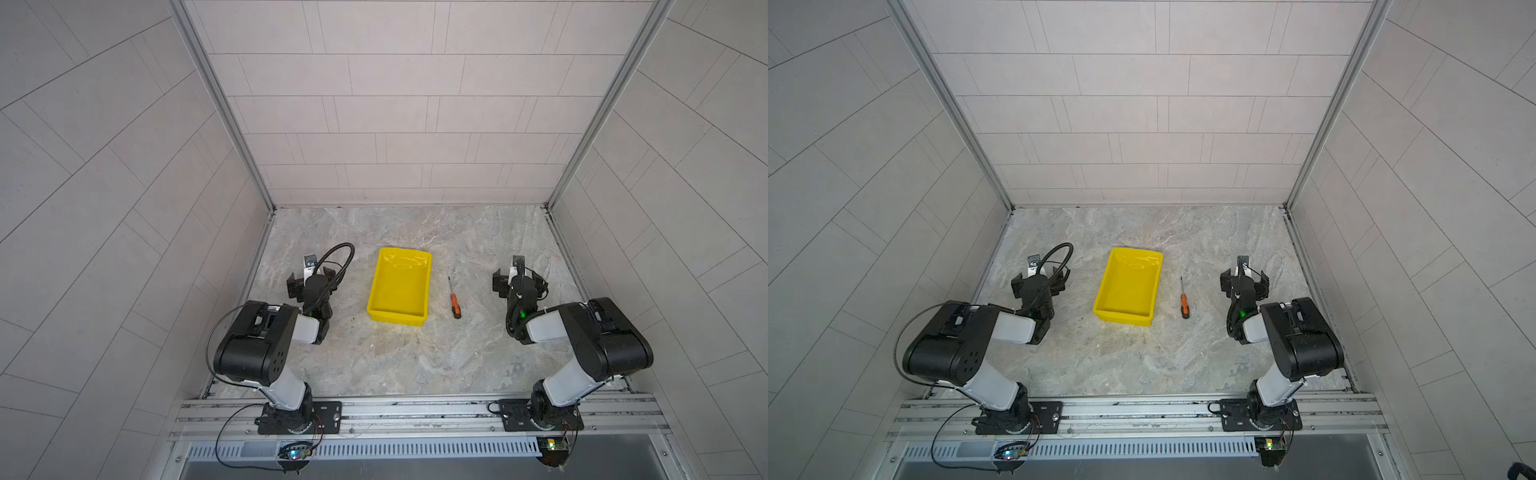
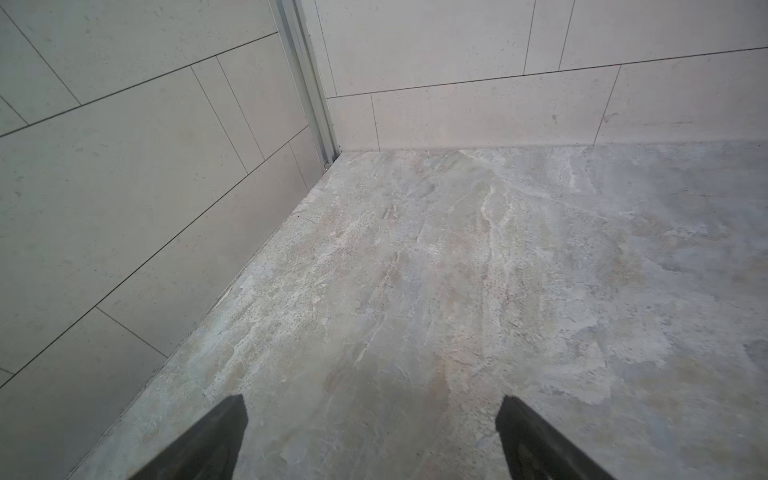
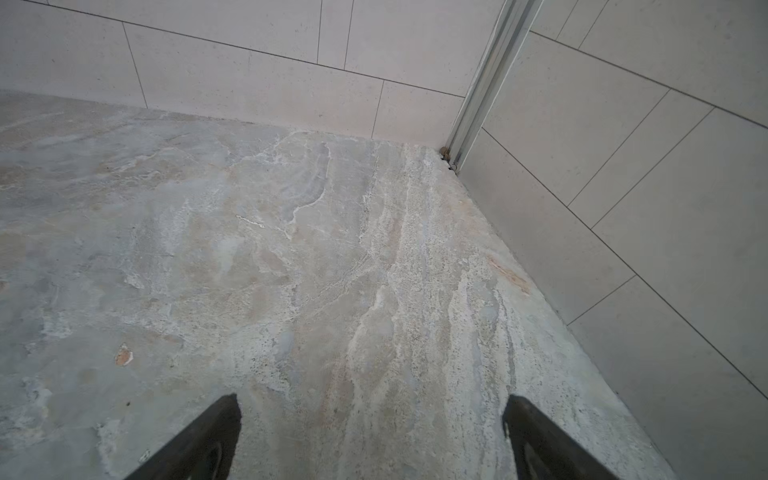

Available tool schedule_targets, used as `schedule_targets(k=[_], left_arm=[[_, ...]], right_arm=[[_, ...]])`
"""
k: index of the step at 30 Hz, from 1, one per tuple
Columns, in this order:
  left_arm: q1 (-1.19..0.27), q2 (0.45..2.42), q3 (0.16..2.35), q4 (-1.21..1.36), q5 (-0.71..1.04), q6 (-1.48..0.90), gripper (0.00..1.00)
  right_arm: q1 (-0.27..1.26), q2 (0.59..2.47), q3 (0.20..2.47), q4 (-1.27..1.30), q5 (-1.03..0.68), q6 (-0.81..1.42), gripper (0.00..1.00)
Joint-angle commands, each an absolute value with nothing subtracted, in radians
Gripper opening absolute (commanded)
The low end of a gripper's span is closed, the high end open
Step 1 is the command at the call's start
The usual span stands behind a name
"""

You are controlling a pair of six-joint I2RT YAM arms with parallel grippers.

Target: Put the screwdriver in the bin

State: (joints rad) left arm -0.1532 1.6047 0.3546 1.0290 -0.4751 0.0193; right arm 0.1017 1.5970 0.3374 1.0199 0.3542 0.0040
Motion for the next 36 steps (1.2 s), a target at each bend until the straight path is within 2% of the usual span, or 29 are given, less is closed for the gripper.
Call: schedule_targets(k=[1,36], left_arm=[[-0.15,1.608,0.347,1.066,-0.481,0.022,1.0],[-0.15,1.608,0.345,1.065,-0.481,0.023,1.0]], right_arm=[[0.098,1.586,0.349,1.013,0.341,0.014,1.0],[0.11,1.589,0.343,1.029,0.359,0.003,1.0]])
